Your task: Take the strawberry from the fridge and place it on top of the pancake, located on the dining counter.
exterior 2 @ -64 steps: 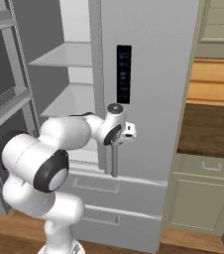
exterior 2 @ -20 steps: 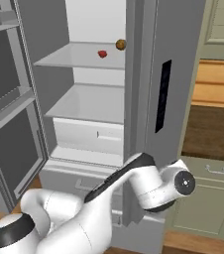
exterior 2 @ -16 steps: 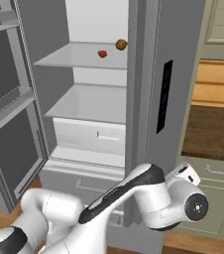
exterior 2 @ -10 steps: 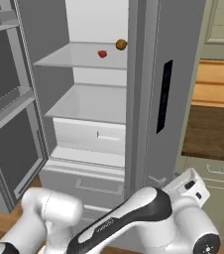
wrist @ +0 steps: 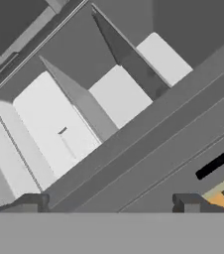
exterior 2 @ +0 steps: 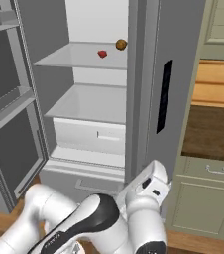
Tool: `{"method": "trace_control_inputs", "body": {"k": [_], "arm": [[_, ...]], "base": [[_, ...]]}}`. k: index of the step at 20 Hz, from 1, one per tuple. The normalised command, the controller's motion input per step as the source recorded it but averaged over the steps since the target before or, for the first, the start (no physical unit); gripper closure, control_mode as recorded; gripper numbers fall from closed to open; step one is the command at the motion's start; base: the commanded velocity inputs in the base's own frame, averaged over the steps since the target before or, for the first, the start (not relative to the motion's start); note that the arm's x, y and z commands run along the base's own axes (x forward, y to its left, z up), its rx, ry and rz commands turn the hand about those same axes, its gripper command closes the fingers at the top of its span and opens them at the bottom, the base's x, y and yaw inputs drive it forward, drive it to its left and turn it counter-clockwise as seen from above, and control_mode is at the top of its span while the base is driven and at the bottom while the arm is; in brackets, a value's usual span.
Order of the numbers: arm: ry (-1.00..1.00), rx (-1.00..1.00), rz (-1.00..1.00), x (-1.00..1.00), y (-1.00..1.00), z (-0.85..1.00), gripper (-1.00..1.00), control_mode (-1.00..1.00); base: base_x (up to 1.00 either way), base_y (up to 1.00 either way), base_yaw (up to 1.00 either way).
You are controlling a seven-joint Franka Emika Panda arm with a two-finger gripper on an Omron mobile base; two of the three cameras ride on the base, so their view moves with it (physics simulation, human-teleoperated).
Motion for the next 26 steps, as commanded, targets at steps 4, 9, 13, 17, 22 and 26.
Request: {"method": "trace_control_inputs", "body": {"k": [4,9,13,17,22,26], "arm": [[0.03,-0.22,-0.12,0.27,0.81,0.35,-1.00,-1.00],[0.18,-0.23,-0.11,0.37,0.55,0.34,-1.00,-1.00],[0.22,-0.20,-0.11,0.49,0.33,0.25,-1.00,-1.00],[0.21,-0.19,-0.14,0.58,0.39,0.04,-1.00,-1.00],[0.15,-0.18,-0.19,0.66,0.21,0.00,-1.00,-1.00],[0.11,-0.10,-0.20,0.50,0.03,0.10,-1.00,-1.00]], "base": [[0.00,0.00,0.00],[0.00,0.00,0.00],[0.00,0.00,0.00],[0.00,0.00,0.00],[0.00,0.00,0.00],[0.00,0.00,0.00]]}}
